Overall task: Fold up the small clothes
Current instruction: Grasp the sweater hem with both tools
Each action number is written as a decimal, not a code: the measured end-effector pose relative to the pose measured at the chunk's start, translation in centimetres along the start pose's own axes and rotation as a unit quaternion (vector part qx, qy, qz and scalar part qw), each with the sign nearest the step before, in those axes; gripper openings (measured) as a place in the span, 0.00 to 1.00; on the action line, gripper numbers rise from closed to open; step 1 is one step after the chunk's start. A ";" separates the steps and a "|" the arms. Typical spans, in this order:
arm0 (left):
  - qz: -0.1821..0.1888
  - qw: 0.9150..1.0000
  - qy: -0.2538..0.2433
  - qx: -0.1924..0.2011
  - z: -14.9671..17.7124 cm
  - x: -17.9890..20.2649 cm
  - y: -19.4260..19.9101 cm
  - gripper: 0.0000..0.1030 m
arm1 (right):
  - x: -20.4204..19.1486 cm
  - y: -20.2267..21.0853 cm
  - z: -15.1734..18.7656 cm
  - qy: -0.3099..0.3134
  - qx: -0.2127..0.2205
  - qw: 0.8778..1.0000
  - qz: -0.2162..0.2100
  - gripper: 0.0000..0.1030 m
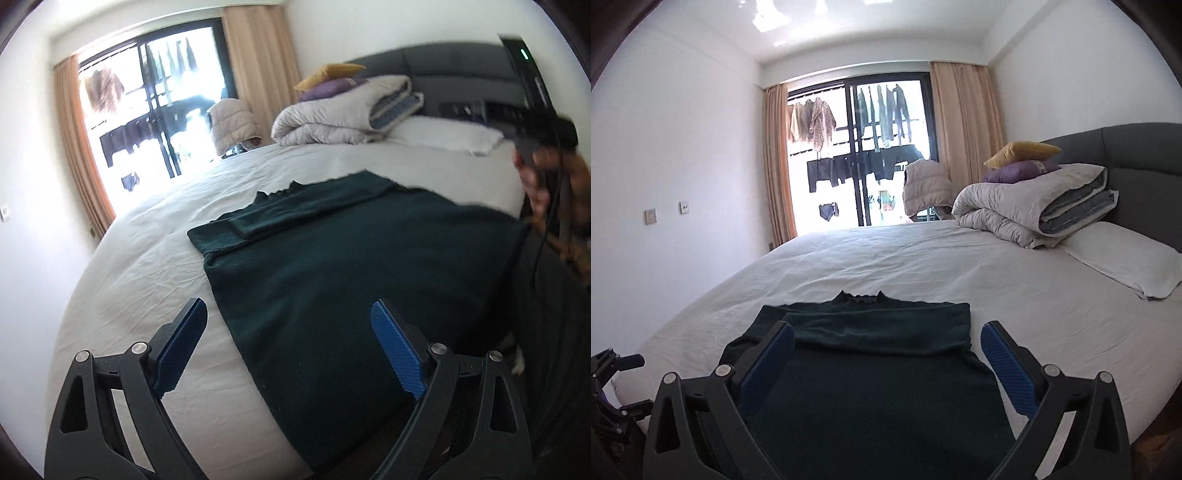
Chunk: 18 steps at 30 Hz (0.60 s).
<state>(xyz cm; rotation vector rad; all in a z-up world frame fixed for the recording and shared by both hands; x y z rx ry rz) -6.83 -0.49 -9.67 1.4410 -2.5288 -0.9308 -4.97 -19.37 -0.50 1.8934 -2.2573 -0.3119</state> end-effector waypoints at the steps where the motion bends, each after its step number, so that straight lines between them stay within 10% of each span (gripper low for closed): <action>1: -0.003 0.999 -0.037 -0.012 0.9 1.4 0.1 0.89 | -0.6 0.4 0.6 0.018 -0.007 1.000 0.002 1.00; 8: -0.042 0.961 -0.266 -0.063 6.9 7.9 -0.2 0.89 | -2.6 1.7 6.7 0.047 -0.086 0.995 -0.013 0.96; 18: -0.109 0.852 -0.502 -0.099 14.7 9.0 -3.6 0.89 | -3.6 2.4 7.4 0.025 -0.086 0.996 -0.028 0.96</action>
Point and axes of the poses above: each gripper's, at about its wrist camera, not at the fingertips, and y roughly against the way its jaws point, x to its right, z to its underside, the point moved 9 cm from there along -y, roughly the way its jaws point, and after that the axes turned 8 degrees about z, right-handed, at the moved point
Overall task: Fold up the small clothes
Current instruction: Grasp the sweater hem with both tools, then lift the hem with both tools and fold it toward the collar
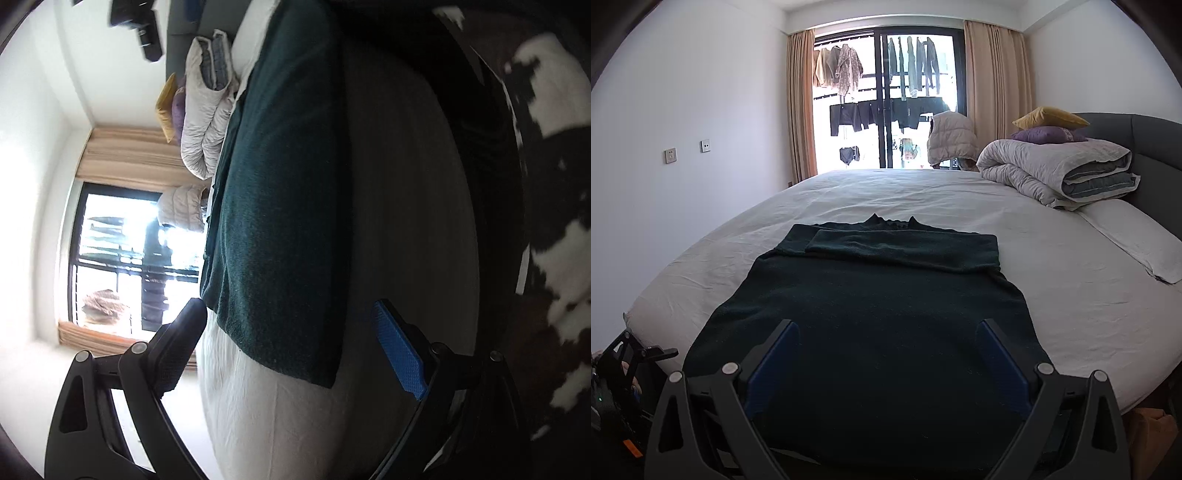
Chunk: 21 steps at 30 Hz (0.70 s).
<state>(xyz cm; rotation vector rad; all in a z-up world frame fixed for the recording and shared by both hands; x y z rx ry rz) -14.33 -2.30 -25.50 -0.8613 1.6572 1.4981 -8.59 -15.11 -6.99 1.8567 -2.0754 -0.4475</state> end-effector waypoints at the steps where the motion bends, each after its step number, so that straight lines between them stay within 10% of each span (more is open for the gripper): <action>1: -0.010 1.000 -0.019 -0.005 0.3 0.6 -0.5 0.89 | 0.0 0.0 0.0 -0.002 0.000 1.000 0.001 0.96; 7: -0.041 0.999 -0.018 -0.005 1.1 0.1 -1.6 0.89 | 0.2 0.0 0.0 -0.007 -0.004 1.000 0.000 0.94; 16: -0.019 0.998 0.062 0.021 1.3 -2.5 0.9 0.40 | -0.1 0.1 0.2 -0.001 -0.003 1.000 -0.003 0.93; 21: -0.011 0.992 0.113 0.053 0.4 -6.0 2.0 0.38 | -0.1 0.4 0.2 0.015 0.000 1.000 -0.001 0.92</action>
Point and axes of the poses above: each gripper's, at about its wrist camera, not at the fingertips, and y roughly against the way its jaws point, x to its right, z to its underside, the point moved 9 cm from there along -y, roughly the way its jaws point, and after that the axes turned 8 degrees about z, right-handed, at the moved point
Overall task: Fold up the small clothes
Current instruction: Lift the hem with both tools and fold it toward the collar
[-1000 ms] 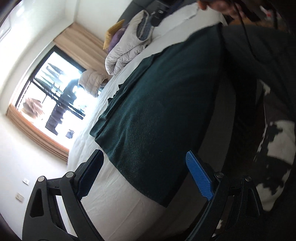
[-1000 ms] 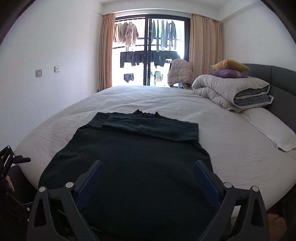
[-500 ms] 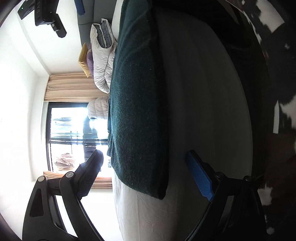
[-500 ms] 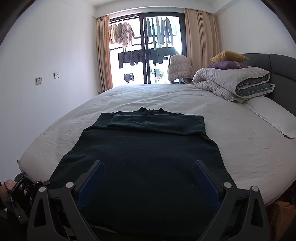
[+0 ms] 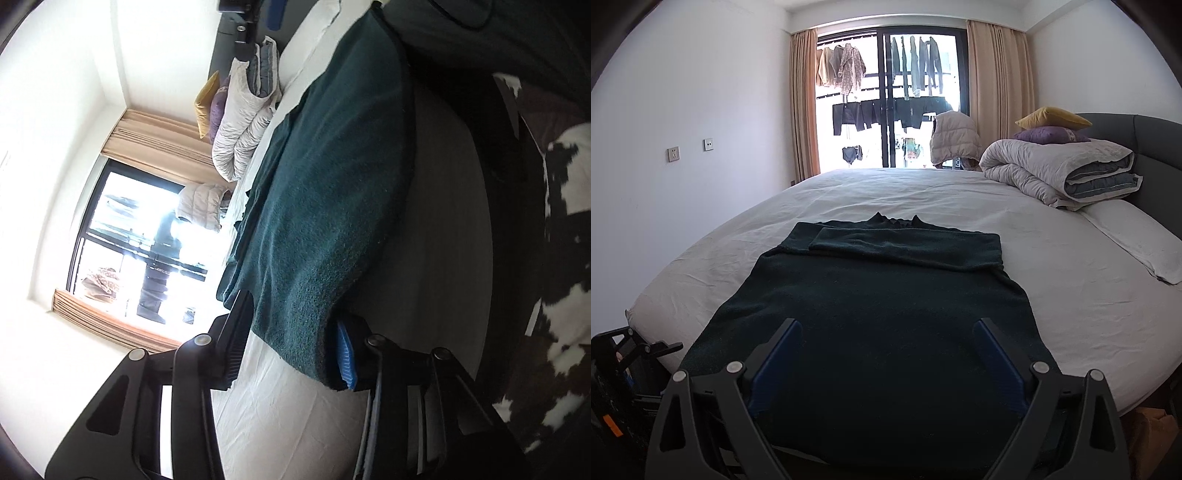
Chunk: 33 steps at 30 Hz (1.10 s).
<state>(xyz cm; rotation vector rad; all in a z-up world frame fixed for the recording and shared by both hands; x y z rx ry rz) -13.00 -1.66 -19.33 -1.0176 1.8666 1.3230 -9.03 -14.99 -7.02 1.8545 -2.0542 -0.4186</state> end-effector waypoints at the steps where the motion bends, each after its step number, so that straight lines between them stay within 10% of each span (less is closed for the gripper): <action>1: 0.007 1.000 0.011 0.002 -0.1 -0.5 0.0 0.35 | 0.0 0.1 0.1 0.006 0.000 1.000 0.002 0.92; 11: 0.085 0.993 0.077 -0.008 -0.4 -2.3 -0.3 0.05 | 0.0 1.5 4.3 0.114 -0.028 0.993 0.023 0.87; 19: 0.092 0.974 0.209 0.003 -1.1 -9.1 -0.8 0.04 | -0.6 2.2 5.3 0.192 -0.023 0.980 0.034 0.87; 33: 0.074 0.968 0.237 0.029 -4.0 -15.9 0.9 0.04 | -2.3 -0.1 10.9 0.321 -0.099 0.939 0.073 0.69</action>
Point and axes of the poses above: each gripper's, at about its wrist camera, not at the fingertips, and y roughly against the way its jaws point, x to its right, z to its underside, the point moved 9 cm from there along -y, roughly the way its jaws point, and after that the axes turned 8 degrees about z, right-handed, at the moved point
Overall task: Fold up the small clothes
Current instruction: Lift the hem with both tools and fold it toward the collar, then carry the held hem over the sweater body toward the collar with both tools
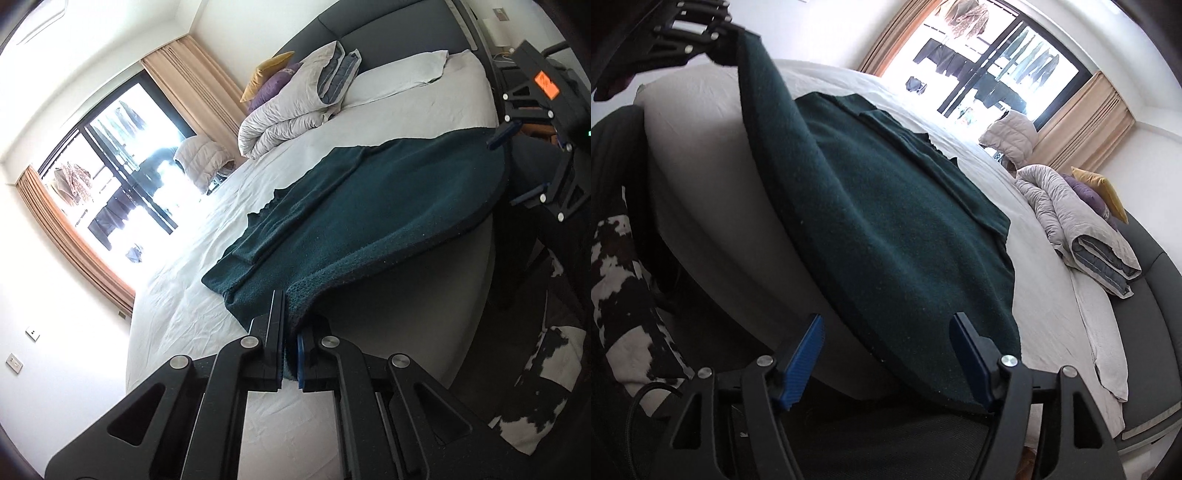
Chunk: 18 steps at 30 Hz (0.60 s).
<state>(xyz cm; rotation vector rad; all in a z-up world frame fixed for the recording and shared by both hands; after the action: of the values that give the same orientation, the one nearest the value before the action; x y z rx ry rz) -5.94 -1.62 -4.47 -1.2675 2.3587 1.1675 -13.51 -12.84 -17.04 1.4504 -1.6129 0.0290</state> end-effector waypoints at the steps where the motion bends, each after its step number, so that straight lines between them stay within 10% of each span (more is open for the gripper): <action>1: 0.000 1.000 0.003 0.002 -0.1 -0.1 0.2 0.04 | -0.2 -0.4 0.1 0.005 -0.003 1.000 0.007 0.68; 18: 0.006 1.000 0.022 0.011 0.1 -0.1 1.2 0.04 | 7.5 -4.7 4.9 0.035 -0.105 0.985 0.129 0.10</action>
<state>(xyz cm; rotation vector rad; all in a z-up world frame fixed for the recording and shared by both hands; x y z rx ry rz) -6.86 -1.16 -3.83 -1.2869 2.4066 1.1260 -11.75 -22.83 -17.61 1.0635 -1.6821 0.0554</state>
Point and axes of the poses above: each gripper's, at about its wrist camera, not at the fingertips, and y roughly against the way its jaws point, x to its right, z to its underside, the point moved 9 cm from there along -y, roughly the way its jaws point, and after that the axes turned 8 degrees about z, right-handed, at the moved point
